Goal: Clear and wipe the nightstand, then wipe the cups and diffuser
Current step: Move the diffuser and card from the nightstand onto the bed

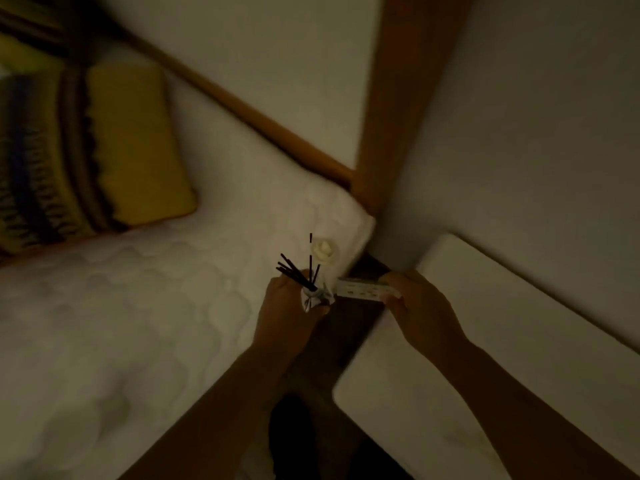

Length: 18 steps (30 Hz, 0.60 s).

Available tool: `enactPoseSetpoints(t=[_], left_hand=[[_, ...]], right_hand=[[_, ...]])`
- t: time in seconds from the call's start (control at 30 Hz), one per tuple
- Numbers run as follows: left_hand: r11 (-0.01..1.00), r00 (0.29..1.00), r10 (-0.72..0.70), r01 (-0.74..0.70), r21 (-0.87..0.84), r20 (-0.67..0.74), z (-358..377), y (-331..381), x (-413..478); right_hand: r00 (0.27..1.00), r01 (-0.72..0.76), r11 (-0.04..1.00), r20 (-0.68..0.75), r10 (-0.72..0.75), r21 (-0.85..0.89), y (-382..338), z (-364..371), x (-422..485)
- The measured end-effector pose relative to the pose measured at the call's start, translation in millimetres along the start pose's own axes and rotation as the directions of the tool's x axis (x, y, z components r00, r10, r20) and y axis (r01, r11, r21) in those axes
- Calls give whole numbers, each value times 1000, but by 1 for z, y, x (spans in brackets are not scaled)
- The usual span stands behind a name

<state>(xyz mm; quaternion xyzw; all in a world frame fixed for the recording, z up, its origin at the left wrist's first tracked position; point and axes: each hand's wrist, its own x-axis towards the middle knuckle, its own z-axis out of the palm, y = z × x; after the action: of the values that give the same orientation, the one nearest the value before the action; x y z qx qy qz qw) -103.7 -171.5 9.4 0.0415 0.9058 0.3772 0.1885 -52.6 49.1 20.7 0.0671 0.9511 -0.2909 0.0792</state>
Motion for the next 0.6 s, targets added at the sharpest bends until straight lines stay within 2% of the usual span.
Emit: enactPoseSetpoints(t=[0.1,0.2,0.37,0.6], left_hand=[[998,983,-55,60,24,-176,-53,-54,-12],[982,937,-177,188,6,-300,-97,-101,-26],[945,858,-326,296,-137,-397,-121,-152,-45],[894,797,-436,328,-306,-417,-90,-174,-63]], right_hand=[[993,96,995,74,-97,23,-59,38,35],[967,210,977,137,-214,43,-116,75,62],[921,317,948,227,-317,36,-172,119,86],[852,387,922,383,-356,-4,-172,140,83]])
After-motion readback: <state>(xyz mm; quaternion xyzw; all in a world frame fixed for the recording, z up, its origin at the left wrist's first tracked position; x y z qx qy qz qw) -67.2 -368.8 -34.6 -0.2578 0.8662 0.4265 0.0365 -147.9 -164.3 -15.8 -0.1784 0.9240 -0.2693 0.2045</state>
